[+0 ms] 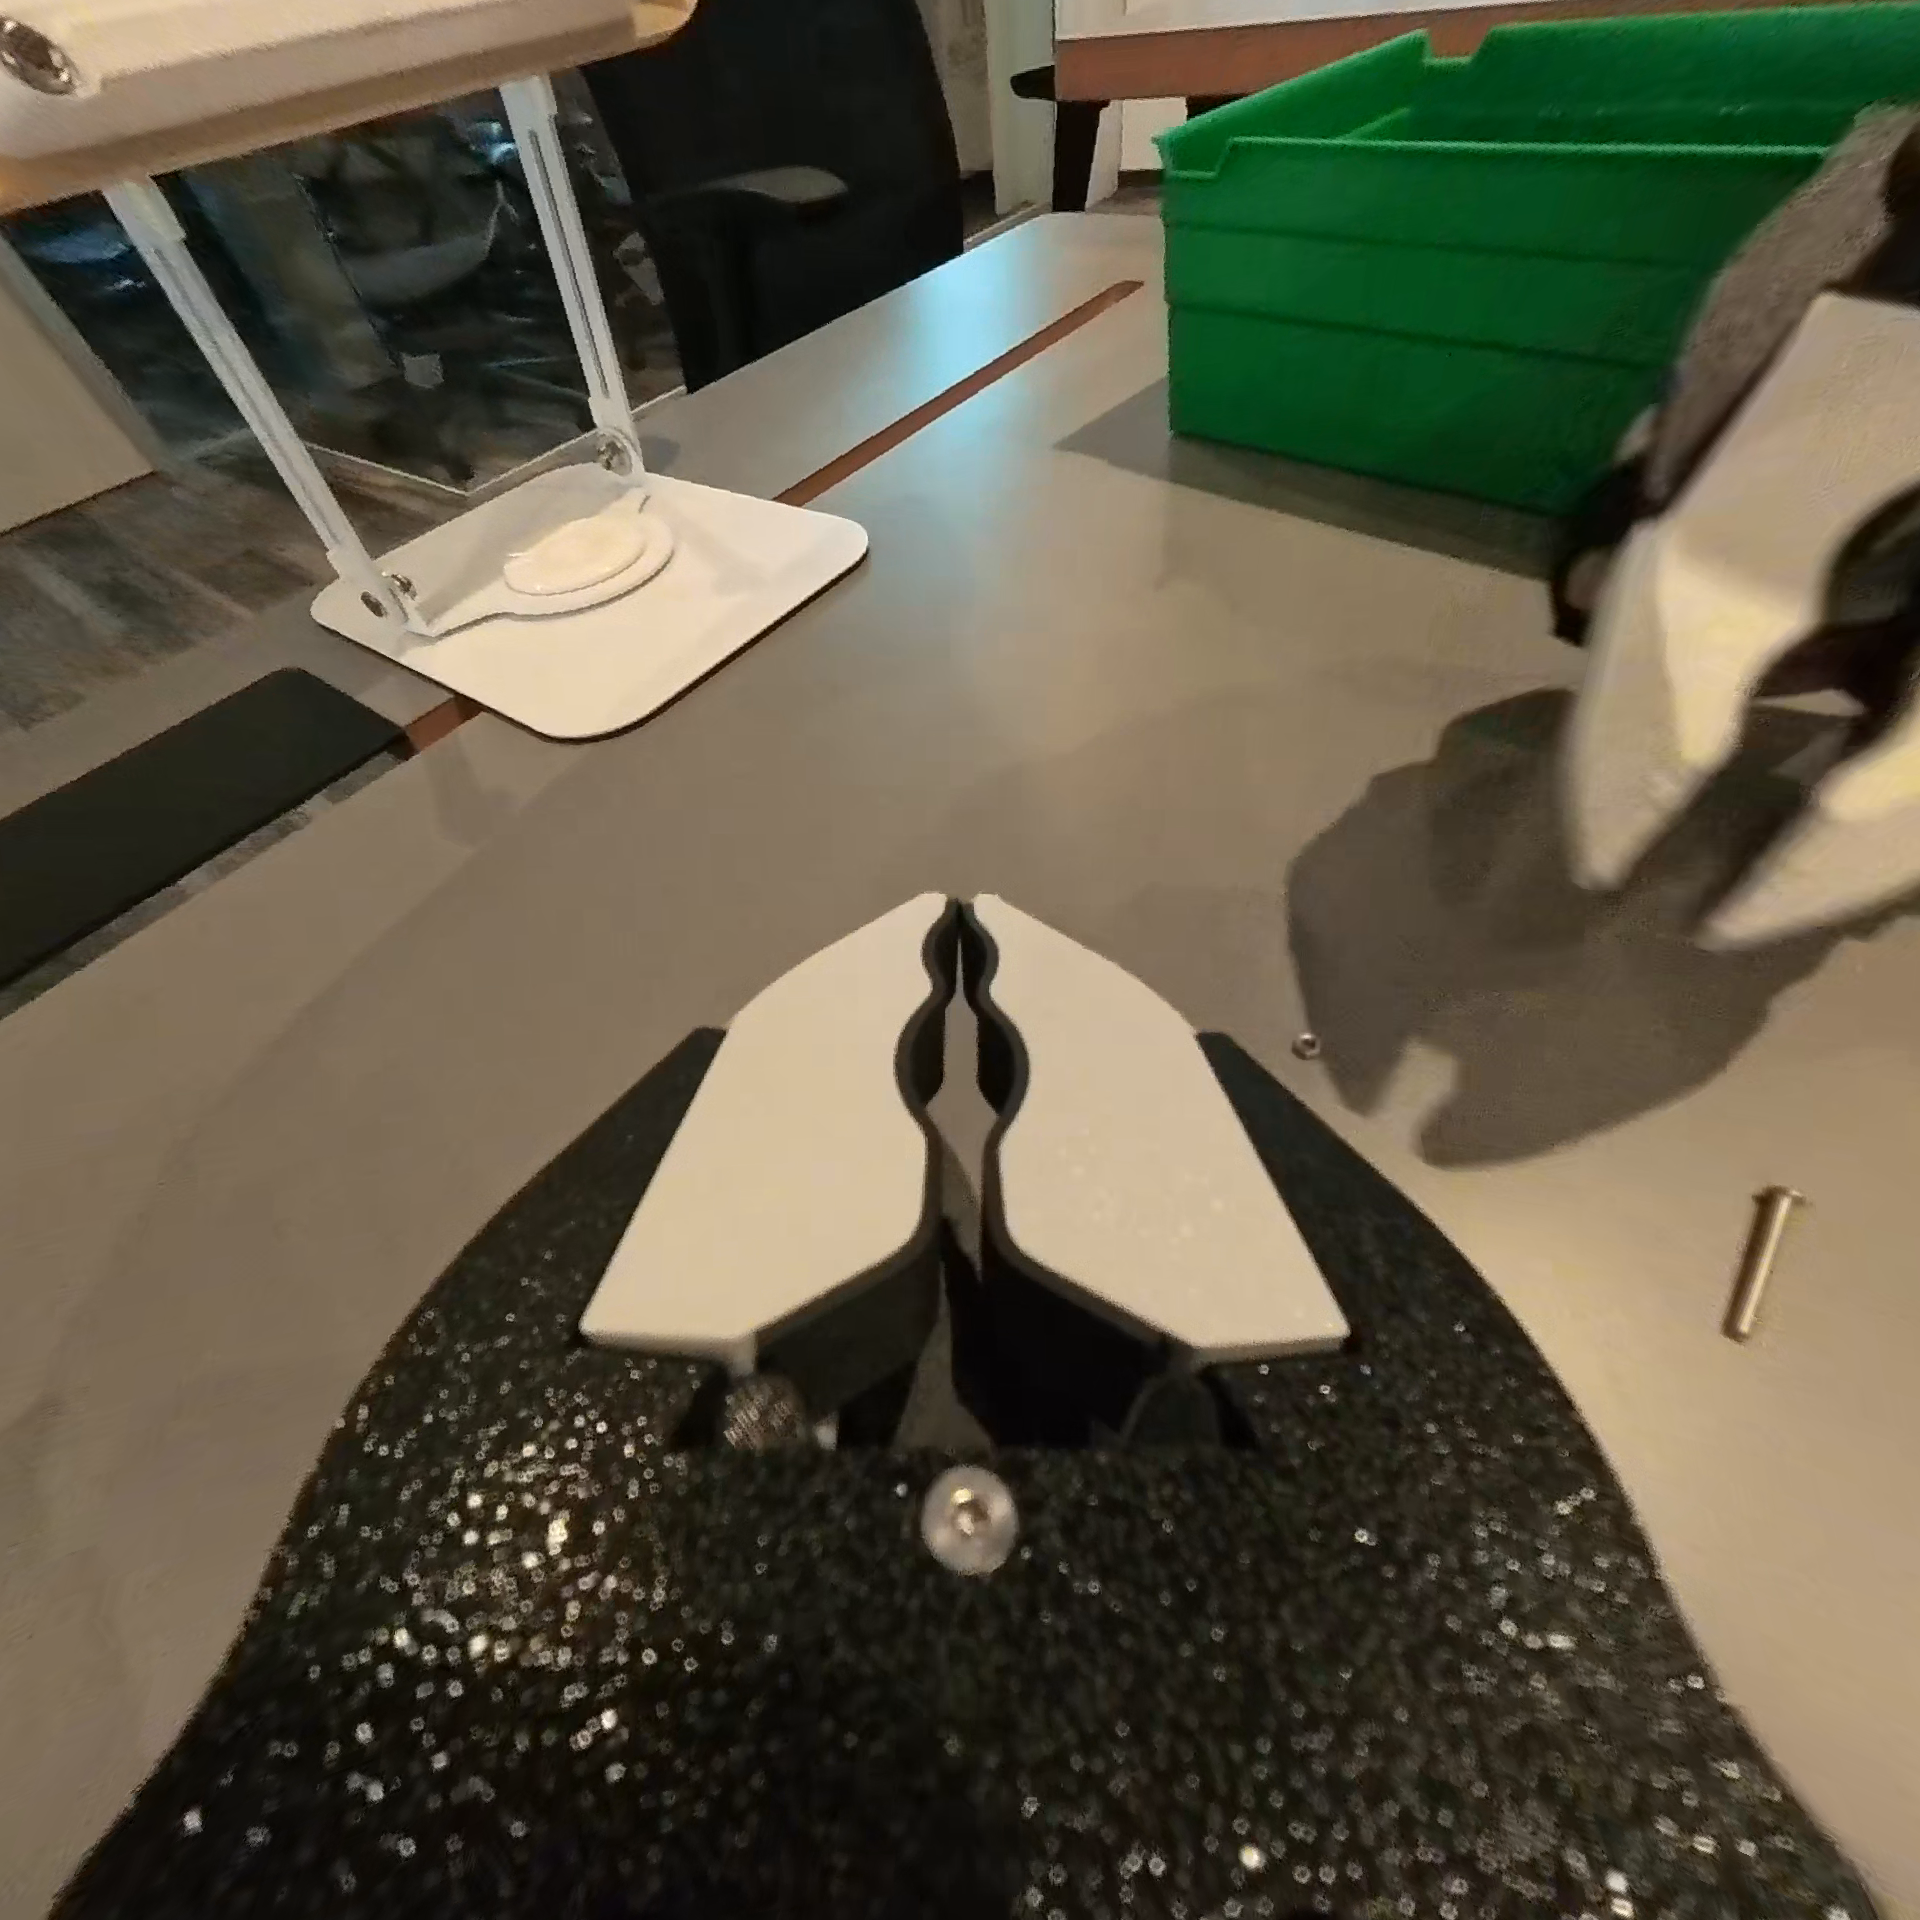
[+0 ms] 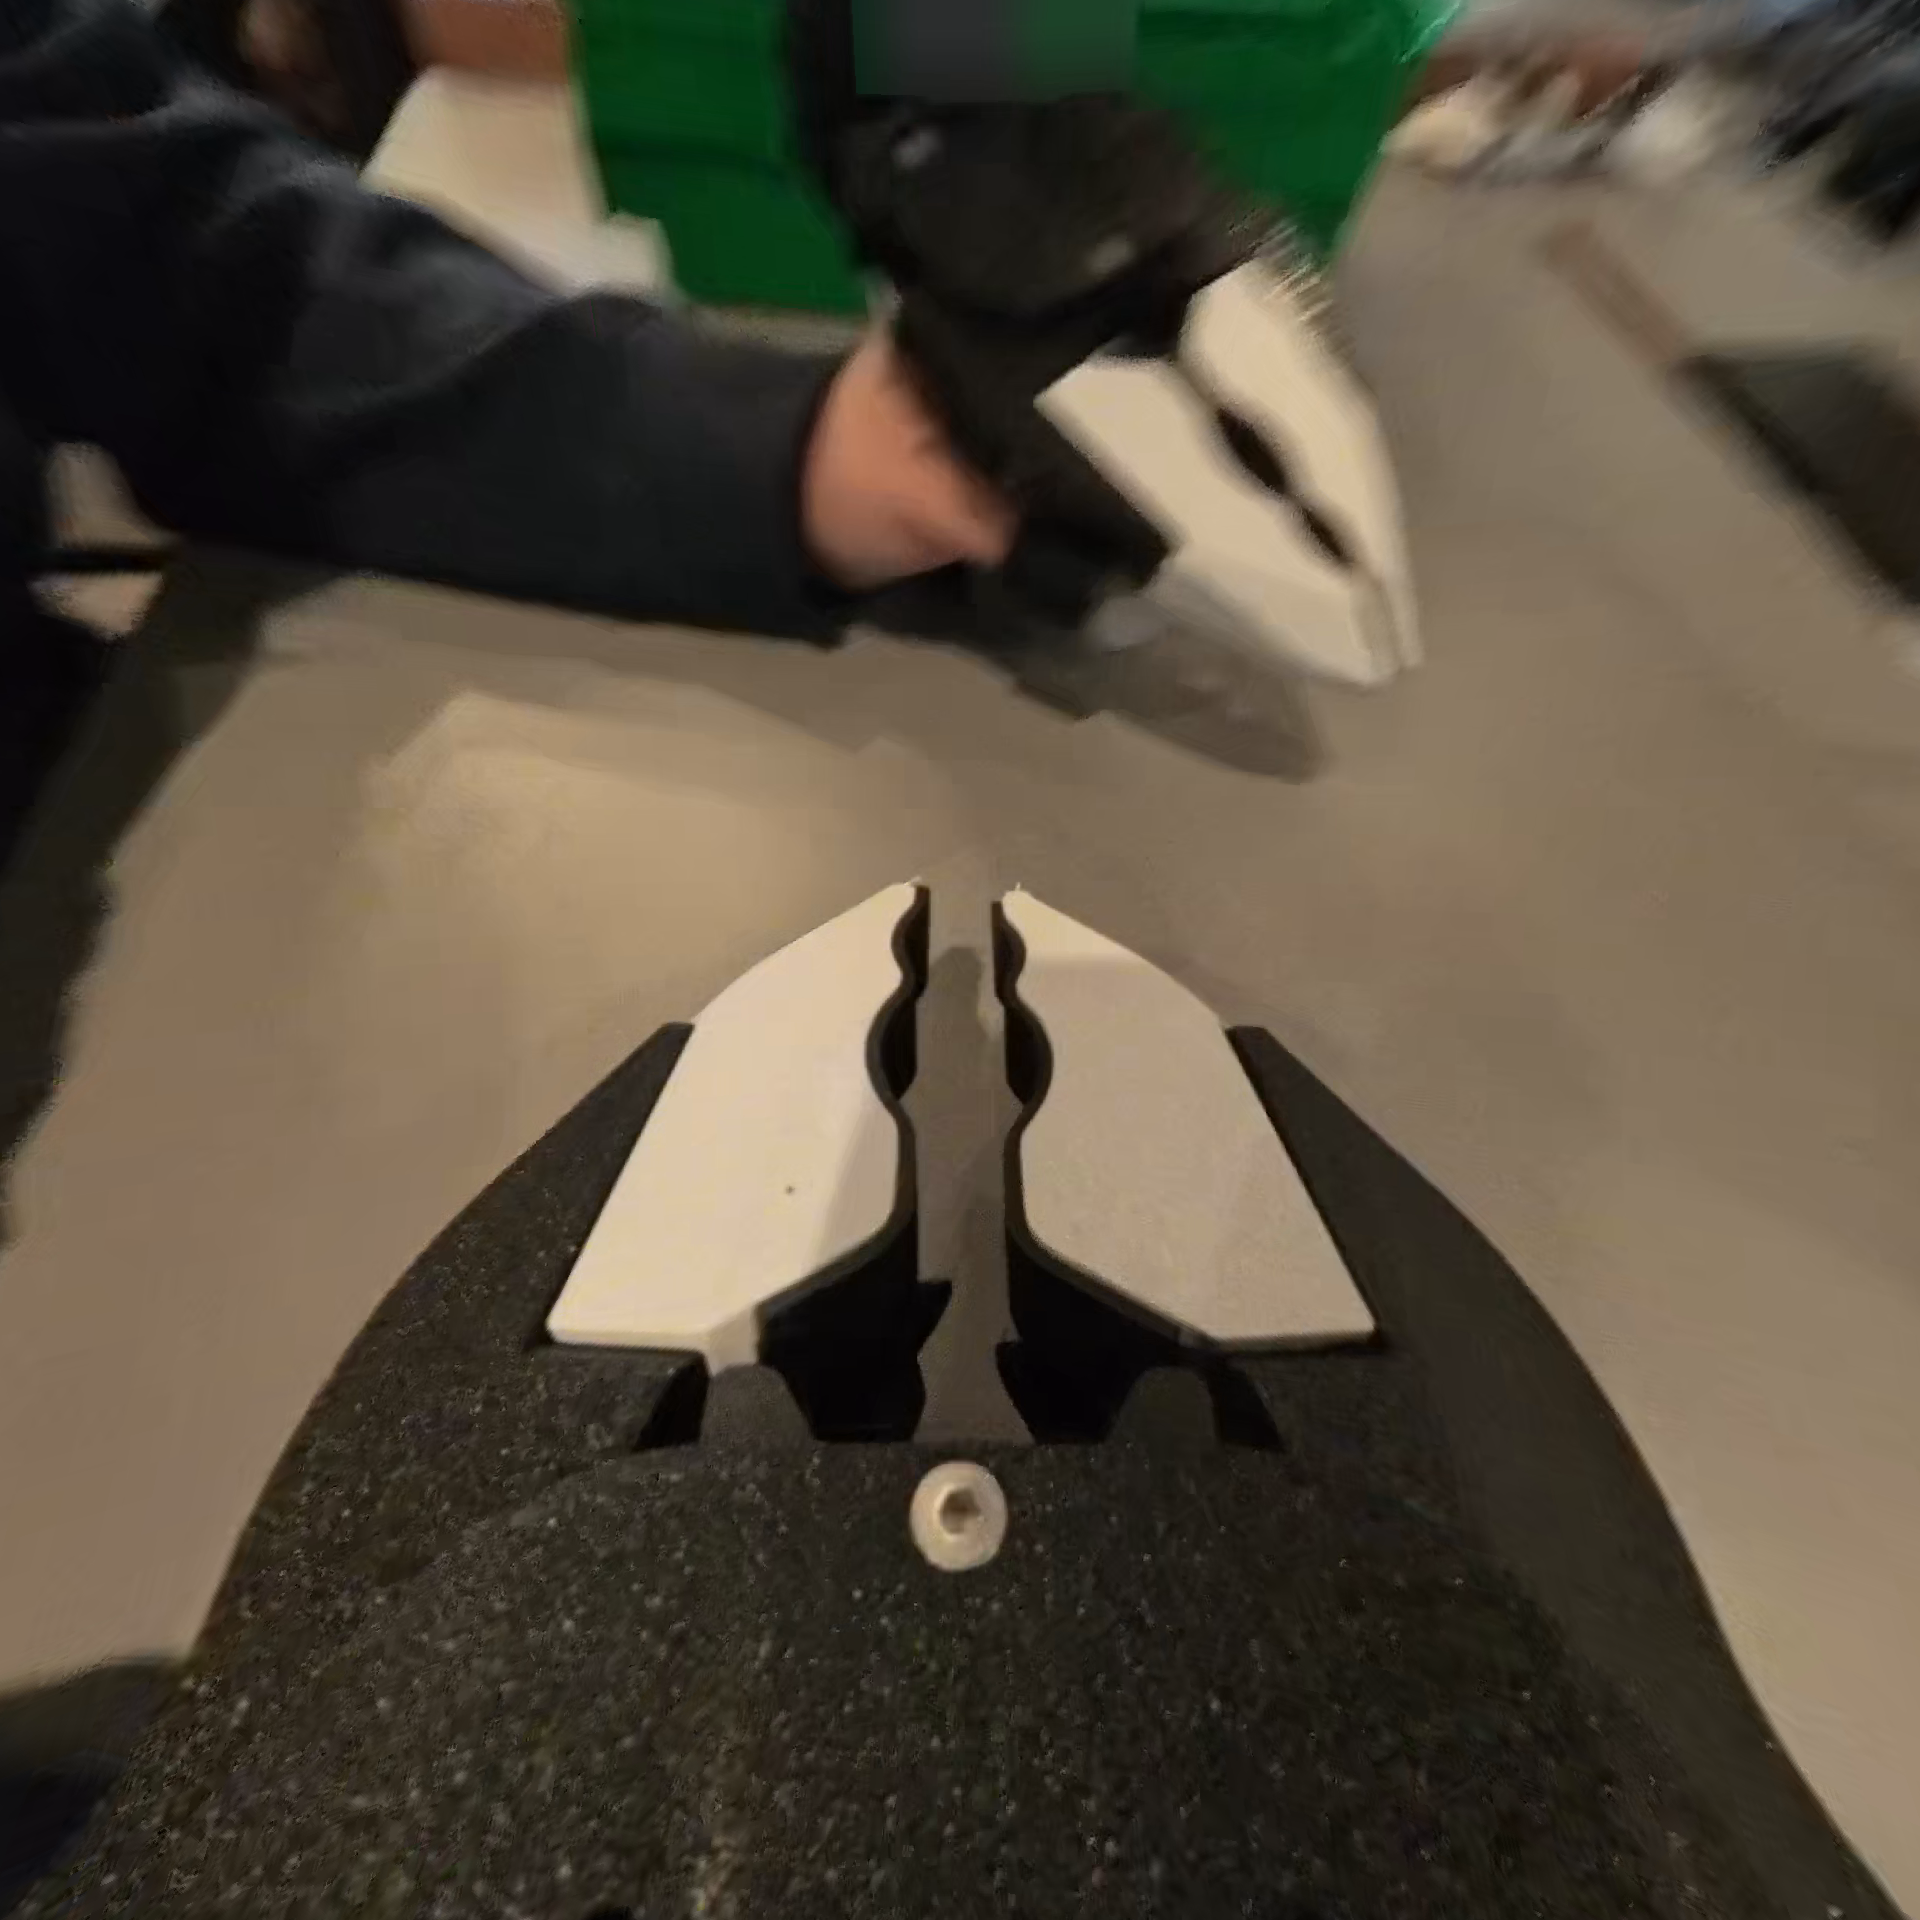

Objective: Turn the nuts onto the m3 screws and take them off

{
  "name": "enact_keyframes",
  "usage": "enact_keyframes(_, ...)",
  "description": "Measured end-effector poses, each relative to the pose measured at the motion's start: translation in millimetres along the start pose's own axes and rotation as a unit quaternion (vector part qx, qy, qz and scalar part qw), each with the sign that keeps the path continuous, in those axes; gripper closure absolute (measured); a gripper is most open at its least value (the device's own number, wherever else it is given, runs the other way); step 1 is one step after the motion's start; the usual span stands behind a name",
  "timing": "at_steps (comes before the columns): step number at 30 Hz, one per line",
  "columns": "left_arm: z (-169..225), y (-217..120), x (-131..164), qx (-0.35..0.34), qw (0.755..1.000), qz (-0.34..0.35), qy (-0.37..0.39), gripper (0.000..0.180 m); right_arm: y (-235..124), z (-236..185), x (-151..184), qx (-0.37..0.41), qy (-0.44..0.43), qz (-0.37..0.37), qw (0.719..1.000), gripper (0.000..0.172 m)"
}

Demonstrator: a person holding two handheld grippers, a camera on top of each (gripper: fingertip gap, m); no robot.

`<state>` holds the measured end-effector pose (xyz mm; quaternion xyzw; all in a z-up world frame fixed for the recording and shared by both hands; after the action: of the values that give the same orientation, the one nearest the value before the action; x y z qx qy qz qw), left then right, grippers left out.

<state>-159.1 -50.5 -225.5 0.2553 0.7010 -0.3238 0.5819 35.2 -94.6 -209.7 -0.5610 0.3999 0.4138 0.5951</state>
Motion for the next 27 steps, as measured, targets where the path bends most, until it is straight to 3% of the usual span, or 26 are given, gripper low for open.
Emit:
enact_keyframes(1,0.1,0.3,0.0,0.000,1.000,0.000,0.002,0.180,3.6,-5.4,-2.4,-0.030,0.012,-0.038,0.999,0.159)
enact_keyframes(5,-0.4,0.9,0.1,0.001,1.000,-0.002,0.000,0.180,26.6,-22.1,-6.5,-0.074,0.012,-0.182,0.981,0.161)
enact_keyframes(8,-0.9,-0.4,-0.5,0.001,1.000,0.006,-0.003,0.180,47.4,-30.6,-11.9,-0.099,0.013,-0.226,0.969,0.158)
enact_keyframes(14,-2.6,-2.7,-1.2,0.000,1.000,0.016,-0.013,0.180,67.5,-30.6,-7.8,-0.079,0.011,-0.343,0.936,0.159)
enact_keyframes(20,-4.3,-3.0,-1.2,0.001,1.000,0.018,-0.024,0.180,64.9,-31.7,-8.2,-0.057,0.023,-0.366,0.929,0.159)
enact_keyframes(22,-5.1,-2.7,-1.0,0.002,0.999,0.016,-0.029,0.180,65.6,-30.7,-7.4,-0.060,0.023,-0.360,0.931,0.169)
enact_keyframes(24,-5.5,-3.8,-1.5,0.006,0.999,0.023,-0.032,0.180,66.2,-26.6,-5.7,-0.061,0.033,-0.330,0.941,0.170)
enact_keyframes(27,-3.4,-6.8,-4.0,0.047,0.997,0.050,-0.044,0.173,60.0,-12.7,-3.7,-0.048,0.052,-0.215,0.974,0.170)
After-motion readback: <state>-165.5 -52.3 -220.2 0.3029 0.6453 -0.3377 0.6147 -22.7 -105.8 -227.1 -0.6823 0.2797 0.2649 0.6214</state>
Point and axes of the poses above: each gripper's, where its closed fingertips meet, y out along the fingers, x out of its underside, z = x × y across the jaws, the point moved 9 cm from there along -y, back along the fingers, and after that the axes turned 10 degrees about z, right-handed, at the moved point
